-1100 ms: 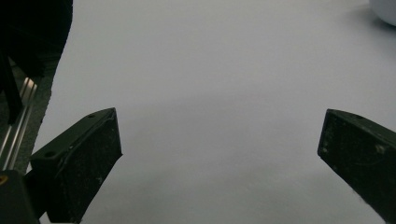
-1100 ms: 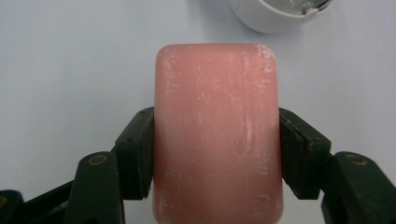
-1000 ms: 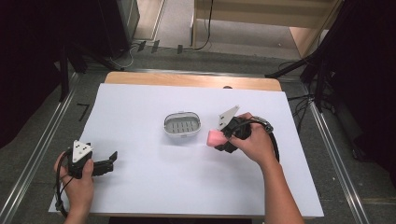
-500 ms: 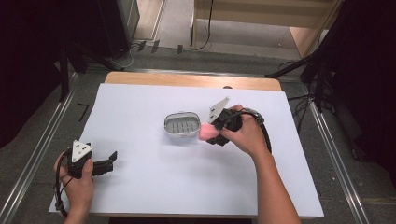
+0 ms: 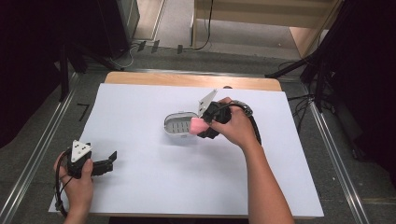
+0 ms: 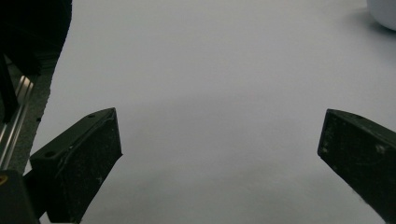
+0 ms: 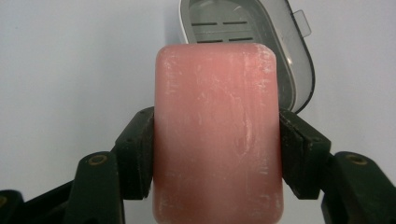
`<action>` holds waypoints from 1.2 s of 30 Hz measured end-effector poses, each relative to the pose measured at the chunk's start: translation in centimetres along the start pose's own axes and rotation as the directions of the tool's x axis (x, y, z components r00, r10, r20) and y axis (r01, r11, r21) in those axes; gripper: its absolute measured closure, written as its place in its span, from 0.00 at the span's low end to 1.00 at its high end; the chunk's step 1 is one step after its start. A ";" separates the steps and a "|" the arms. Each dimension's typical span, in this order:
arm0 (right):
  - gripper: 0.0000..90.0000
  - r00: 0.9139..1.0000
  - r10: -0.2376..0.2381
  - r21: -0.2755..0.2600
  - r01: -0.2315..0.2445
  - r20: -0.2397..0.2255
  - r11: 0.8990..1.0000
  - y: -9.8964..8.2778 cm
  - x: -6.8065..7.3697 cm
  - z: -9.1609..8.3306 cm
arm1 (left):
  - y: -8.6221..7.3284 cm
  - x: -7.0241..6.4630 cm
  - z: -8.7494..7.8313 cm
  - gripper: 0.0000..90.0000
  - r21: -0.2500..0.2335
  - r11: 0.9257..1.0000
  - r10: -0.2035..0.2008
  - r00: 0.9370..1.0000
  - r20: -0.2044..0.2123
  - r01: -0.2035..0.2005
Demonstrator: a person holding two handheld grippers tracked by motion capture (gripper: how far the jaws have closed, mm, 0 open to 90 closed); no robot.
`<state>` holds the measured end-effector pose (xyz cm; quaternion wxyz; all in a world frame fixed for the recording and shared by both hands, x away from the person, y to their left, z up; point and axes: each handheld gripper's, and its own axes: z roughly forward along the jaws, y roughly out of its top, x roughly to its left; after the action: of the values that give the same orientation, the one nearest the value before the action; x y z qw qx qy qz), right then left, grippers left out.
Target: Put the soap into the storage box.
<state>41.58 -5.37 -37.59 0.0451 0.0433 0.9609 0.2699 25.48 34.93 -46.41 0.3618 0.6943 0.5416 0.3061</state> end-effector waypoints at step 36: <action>0.43 0.996 -0.079 0.038 0.081 -0.048 0.996 5.6 -3.0 4.9 | 0.0 0.3 -0.1 0.00 -0.004 1.000 -0.015 1.000 0.021 0.015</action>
<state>45.41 1.61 -38.66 0.0328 -0.0007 0.9678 0.2496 25.49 35.21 -46.37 0.3709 0.6927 0.5424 0.2973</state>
